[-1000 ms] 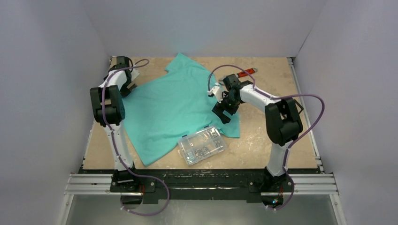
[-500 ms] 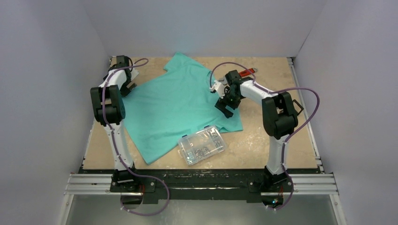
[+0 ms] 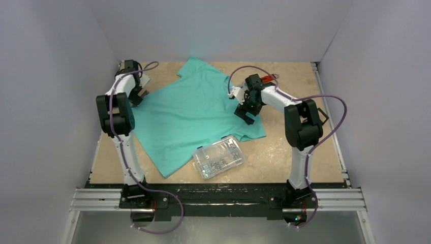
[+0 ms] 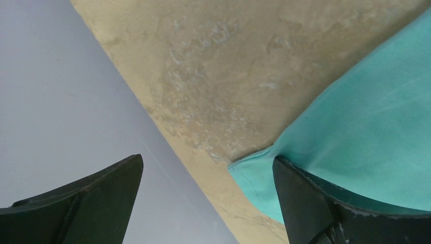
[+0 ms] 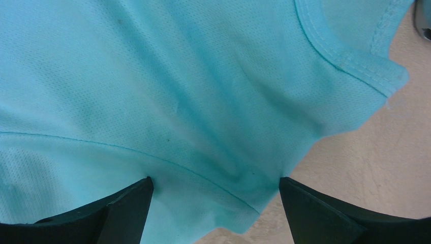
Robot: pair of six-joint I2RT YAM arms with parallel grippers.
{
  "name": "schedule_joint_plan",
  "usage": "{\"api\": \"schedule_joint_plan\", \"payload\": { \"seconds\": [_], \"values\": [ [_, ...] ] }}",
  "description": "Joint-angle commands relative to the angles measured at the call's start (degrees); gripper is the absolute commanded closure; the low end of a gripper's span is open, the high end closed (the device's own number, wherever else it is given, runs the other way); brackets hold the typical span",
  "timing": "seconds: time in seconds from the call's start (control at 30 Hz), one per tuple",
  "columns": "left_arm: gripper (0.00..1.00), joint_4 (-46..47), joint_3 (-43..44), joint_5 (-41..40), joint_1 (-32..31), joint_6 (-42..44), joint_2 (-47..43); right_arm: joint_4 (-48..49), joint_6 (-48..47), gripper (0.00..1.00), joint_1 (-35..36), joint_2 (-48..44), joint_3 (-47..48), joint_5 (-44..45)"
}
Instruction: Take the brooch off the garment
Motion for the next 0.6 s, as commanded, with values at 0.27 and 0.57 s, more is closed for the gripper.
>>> {"api": "schedule_joint_plan", "payload": {
  "seconds": [0.27, 0.57],
  "values": [
    [0.0, -10.7, -0.5, 17.0, 0.3, -10.1, -17.3, -5.4, -2.0, 0.01, -1.1, -8.6, 1.7, -6.8],
    [0.0, -14.6, -3.0, 25.2, 0.3, -17.7, -26.0, -3.0, 2.1, 0.01, -1.1, -8.5, -4.9, -9.0]
  ]
}}
